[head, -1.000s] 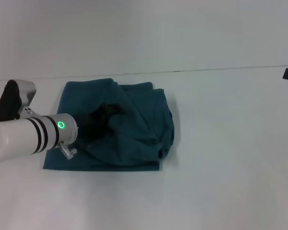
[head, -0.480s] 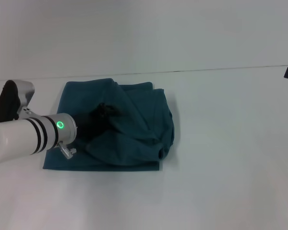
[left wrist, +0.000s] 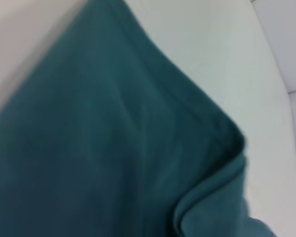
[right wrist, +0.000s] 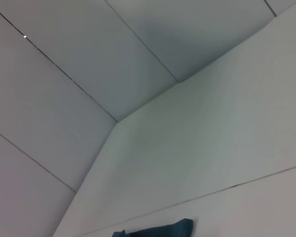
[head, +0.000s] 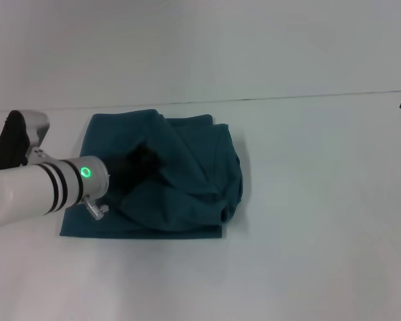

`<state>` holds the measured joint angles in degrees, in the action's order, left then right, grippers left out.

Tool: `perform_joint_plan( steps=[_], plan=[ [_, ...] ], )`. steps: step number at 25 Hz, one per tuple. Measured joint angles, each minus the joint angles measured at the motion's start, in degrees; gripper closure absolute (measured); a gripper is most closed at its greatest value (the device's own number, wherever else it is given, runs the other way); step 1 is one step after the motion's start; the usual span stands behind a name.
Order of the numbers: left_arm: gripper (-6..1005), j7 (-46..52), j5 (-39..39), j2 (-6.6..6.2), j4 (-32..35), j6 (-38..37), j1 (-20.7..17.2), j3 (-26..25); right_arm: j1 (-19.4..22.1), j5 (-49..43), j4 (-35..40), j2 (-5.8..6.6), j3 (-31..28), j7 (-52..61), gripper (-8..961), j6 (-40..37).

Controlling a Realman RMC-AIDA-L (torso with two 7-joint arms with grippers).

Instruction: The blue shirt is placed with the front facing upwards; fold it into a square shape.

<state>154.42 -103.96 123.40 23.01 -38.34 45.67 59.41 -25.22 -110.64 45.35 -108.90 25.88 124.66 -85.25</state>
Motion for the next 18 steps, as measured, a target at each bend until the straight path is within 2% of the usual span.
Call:
perform_joint_plan(
  steps=[3,7,12,18],
  plan=[
    [851,-0.1,0.4,0.80,2.7,-2.0,-0.8,0.1,0.0,0.0,0.0,0.01,-0.1,0.0,309,0.0],
    [975,-2.8,4.3,1.12,3.9,-5.3,-0.6,0.5,0.0,0.0,0.0,0.00,-0.1,0.0,309,0.0],
    [976,-7.2,10.5,1.22,2.9,-6.3,0.9,0.6,-0.1,0.2,0.0,0.00,0.0,-0.1,309,0.0],
    [976,-13.7,17.3,1.23,-1.2,-4.6,5.2,0.7,-1.0,0.0,-0.1,-0.23,0.2,-0.3,308,0.0]
  ],
)
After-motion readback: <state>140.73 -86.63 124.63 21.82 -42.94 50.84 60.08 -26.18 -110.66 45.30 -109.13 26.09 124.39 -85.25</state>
